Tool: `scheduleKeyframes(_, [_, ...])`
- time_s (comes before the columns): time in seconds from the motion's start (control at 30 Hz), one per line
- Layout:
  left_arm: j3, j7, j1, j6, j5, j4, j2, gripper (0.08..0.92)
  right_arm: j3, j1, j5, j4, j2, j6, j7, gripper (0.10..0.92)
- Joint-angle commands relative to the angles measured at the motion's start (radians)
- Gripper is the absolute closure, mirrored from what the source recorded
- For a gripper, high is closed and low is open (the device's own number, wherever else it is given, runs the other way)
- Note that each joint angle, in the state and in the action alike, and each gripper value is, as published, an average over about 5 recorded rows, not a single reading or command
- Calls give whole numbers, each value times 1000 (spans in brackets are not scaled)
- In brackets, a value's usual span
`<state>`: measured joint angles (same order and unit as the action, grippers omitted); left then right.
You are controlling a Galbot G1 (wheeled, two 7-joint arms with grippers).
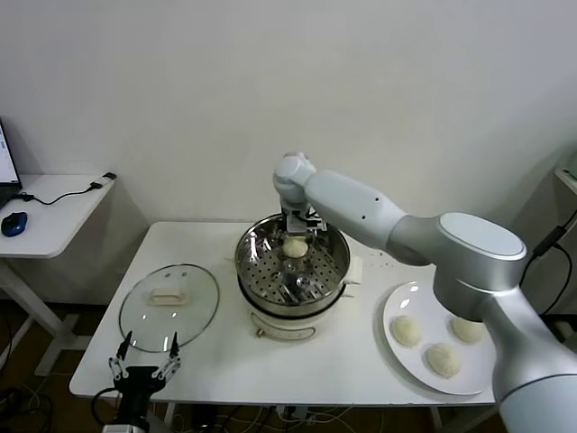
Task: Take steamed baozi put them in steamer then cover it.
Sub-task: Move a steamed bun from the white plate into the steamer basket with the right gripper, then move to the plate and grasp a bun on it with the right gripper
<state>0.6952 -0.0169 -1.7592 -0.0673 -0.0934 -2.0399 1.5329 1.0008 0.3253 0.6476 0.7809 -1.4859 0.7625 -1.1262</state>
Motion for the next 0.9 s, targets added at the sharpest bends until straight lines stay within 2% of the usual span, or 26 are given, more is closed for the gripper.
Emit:
scheduleKeyframes(0.03, [-1,-2,-1,1,-2,0,2,177,-13,-9,17,-13,-13,11,5,209])
scheduleKeyframes(0.17, [-2,-3,-1,2,-4,-2,3,177,-15,32,-40,28,15,20,-11,203])
scheduleKeyframes(0.27, [-3,-3,-2,3,-6,-5,4,177,5,86,-137,99,68,5,-31,203])
scheduleKeyframes(0.43, [-7,-3,-2,6,-14,-13,6,177,108,242,-396,251,225,-128,-30,203])
scheduleKeyframes(0.67, [-16,-4,-6,6,-20,-30,8,177,486,516,-959,470,543,-603,138,203])
scheduleKeyframes(0.83, [-22,-4,-14,5,-21,-40,9,177,557,545,-1220,628,773,-996,209,203])
scheduleKeyframes(0.9, [-25,-4,-16,4,-22,-40,9,177,558,526,-1267,668,852,-1079,223,203])
